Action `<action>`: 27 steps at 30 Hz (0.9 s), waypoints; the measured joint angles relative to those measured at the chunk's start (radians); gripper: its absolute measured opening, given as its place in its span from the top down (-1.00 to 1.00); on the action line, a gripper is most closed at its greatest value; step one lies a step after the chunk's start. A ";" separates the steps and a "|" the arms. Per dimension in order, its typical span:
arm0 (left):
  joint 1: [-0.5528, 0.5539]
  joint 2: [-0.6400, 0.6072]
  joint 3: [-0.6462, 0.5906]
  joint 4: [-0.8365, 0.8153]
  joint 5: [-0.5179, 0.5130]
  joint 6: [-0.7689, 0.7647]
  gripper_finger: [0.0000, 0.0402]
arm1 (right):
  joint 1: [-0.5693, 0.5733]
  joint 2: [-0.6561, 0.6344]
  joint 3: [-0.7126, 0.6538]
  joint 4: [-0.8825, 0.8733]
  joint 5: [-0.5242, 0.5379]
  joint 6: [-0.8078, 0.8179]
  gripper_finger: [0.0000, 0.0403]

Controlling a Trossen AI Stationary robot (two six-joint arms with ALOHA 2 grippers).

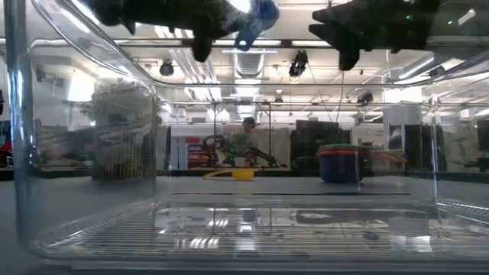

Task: Nest measuring cups in basket
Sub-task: Stack the blue measuring cup on the green measuring cup

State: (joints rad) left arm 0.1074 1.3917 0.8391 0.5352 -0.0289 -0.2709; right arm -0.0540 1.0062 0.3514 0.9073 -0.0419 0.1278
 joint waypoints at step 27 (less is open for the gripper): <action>0.049 0.092 0.000 0.234 0.096 0.005 1.00 | -0.198 0.473 0.236 0.341 -0.333 0.221 0.39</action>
State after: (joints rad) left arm 0.1562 1.4837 0.8391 0.7696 0.0666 -0.2661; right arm -0.2516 1.4794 0.5873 1.2480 -0.3748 0.3485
